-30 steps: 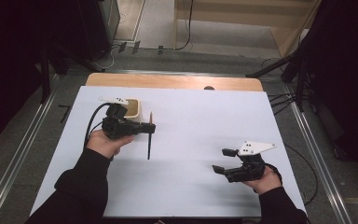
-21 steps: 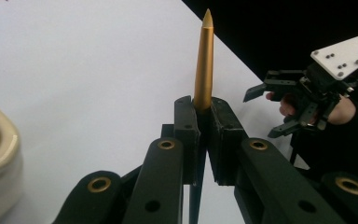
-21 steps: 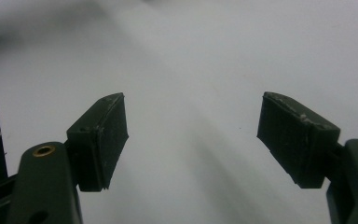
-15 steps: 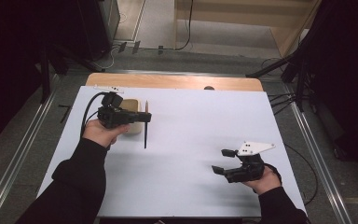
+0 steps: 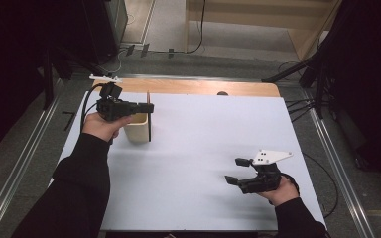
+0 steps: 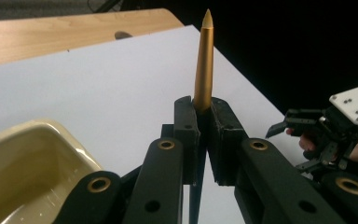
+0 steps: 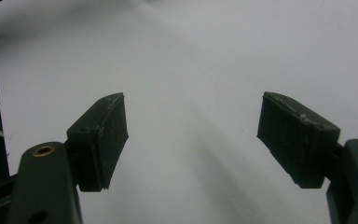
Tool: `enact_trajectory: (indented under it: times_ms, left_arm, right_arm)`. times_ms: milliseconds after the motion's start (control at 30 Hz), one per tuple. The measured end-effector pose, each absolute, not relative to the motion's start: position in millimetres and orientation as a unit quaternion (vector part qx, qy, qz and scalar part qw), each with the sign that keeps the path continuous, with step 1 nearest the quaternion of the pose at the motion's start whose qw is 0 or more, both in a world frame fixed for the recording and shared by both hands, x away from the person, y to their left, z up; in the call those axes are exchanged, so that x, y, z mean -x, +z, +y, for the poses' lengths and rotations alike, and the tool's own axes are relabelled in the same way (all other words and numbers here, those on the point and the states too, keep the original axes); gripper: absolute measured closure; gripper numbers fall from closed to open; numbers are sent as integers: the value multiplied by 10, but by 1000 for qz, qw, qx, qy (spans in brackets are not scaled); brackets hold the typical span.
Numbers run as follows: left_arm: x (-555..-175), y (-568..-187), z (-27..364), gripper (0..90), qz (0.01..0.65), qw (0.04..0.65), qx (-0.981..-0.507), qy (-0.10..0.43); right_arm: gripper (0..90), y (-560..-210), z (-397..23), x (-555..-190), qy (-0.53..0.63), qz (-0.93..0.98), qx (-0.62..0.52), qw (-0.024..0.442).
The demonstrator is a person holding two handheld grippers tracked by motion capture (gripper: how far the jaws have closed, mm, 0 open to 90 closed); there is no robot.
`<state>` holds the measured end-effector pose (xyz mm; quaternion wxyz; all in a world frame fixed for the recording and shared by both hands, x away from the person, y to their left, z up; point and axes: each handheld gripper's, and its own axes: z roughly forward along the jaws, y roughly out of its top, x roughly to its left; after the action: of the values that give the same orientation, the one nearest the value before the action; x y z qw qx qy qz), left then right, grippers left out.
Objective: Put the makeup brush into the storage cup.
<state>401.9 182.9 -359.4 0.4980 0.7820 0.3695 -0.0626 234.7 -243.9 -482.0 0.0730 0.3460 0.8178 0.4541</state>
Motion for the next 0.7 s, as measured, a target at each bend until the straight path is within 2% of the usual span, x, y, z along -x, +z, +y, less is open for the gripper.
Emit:
enact_trajectory:
  times_ms: [700]
  left_arm:
    - [-4353, -3284, 2060, 833, 394, 501, -771, -6]
  right_arm:
    - [252, -4829, -2421, -2360, 451, 820, -346, 71]
